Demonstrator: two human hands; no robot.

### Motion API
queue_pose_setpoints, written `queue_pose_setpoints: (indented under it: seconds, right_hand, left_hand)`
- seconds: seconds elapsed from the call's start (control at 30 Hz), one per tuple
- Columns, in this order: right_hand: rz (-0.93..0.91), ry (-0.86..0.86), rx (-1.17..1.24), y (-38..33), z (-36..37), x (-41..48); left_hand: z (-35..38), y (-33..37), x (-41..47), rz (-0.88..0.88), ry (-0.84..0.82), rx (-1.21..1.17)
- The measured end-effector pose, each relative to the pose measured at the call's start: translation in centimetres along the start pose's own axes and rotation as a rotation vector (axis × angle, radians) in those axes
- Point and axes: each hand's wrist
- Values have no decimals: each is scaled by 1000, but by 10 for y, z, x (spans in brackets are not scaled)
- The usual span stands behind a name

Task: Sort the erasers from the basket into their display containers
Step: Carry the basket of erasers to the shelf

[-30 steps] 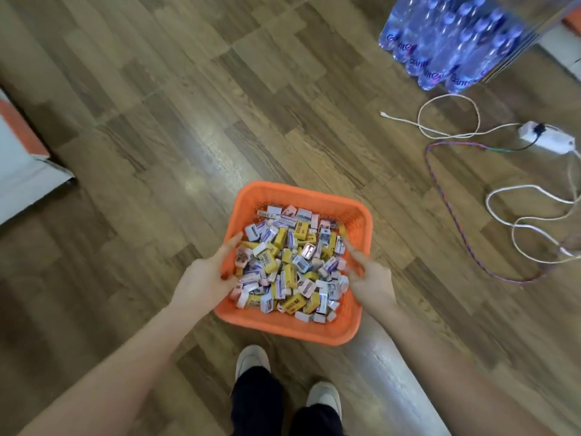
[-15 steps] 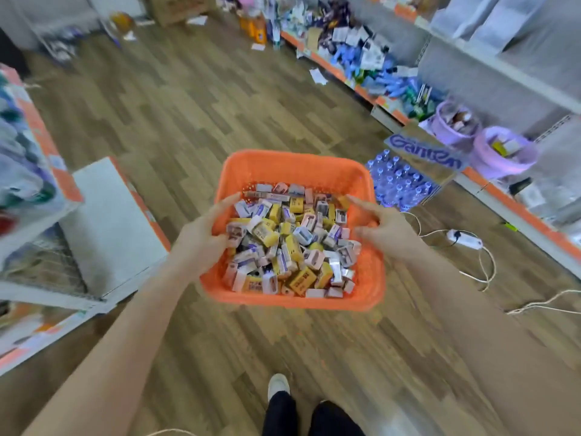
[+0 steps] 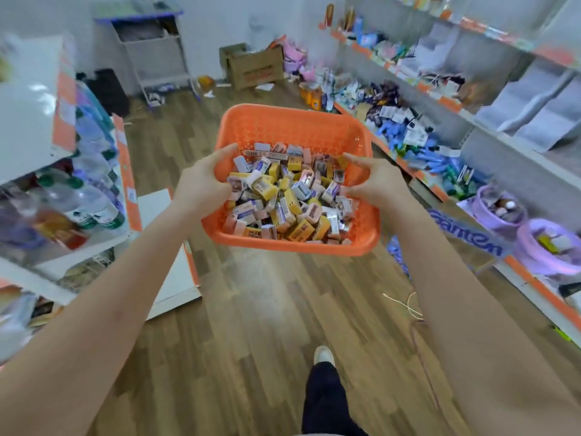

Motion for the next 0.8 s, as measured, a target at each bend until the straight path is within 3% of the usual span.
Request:
queue_pose_setpoints:
  seconds: [0.4, 0.8]
  right_hand:
    - [-141, -324, -216, -42, -36, 211]
    - [-281, -511, -282, -128, 29, 404]
  left_hand:
    - [-5, -11, 123, -278, 210, -112]
    - [-71, -86, 236, -461, 319, -113]
Point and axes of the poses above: each hand's wrist, its own x-axis towards the middle knuckle, its own z-axis out of the palm, y = z × x, and after that the axes turned 14 degrees about -y, right-handed
